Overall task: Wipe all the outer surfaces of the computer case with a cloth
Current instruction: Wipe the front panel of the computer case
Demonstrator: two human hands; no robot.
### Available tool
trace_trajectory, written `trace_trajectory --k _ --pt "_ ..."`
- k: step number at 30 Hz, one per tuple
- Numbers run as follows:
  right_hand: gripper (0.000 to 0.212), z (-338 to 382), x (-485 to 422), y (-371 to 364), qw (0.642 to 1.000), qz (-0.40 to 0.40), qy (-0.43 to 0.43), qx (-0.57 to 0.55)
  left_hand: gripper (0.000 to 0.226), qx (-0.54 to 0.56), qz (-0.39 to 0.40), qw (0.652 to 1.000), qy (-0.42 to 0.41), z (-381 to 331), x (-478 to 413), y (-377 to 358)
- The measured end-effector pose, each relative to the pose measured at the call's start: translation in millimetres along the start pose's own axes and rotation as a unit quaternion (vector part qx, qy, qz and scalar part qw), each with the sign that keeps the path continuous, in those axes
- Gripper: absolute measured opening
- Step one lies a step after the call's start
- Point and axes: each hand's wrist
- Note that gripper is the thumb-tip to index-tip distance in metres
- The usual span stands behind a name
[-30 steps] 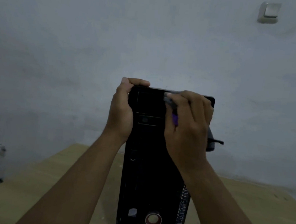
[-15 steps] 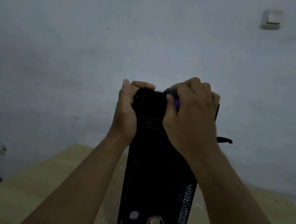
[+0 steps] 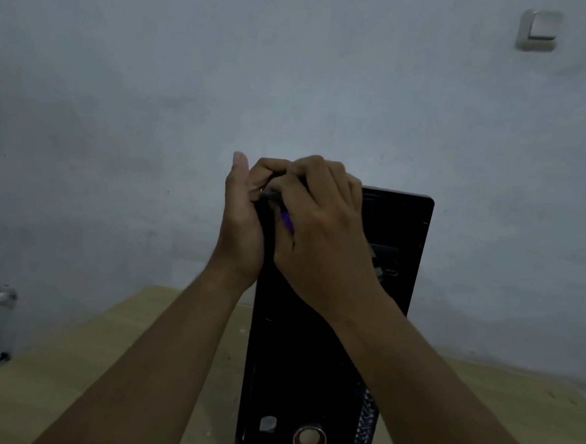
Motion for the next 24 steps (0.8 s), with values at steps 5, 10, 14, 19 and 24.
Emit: trace_trajectory --k 5,10,14,19,24 --pt "0.014 4.4 7.7 -9.2 0.998 -0.049 -0.027 -0.028 0.070 -0.008 0.000 1.000 -0.007 1.6 -1.5 5.2" --pt "0.013 -11.5 17.0 -1.2 1.000 -0.012 0.026 0.000 0.074 -0.032 0.001 0.999 0.008 -2.3 -1.3 6.2" --pt "0.015 -14.6 17.0 -1.0 0.998 -0.064 -0.013 0.012 0.072 -0.025 0.000 1.000 0.009 -3.2 -0.3 4.3" --pt "0.014 -19.2 18.5 3.3 0.997 -0.036 0.059 0.022 0.071 -0.016 -0.008 1.000 0.014 -1.8 -0.7 3.3" --pt "0.014 -10.1 6.2 -0.6 0.996 -0.072 0.040 0.040 0.073 0.004 -0.004 1.000 0.008 1.0 -0.3 5.1"
Point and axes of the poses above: each hand's wrist, its own x-axis away from the middle knuckle, its own y-axis out of the back of the hand, z = x × y, and after that the axes turned 14 degrees about -y, right-handed
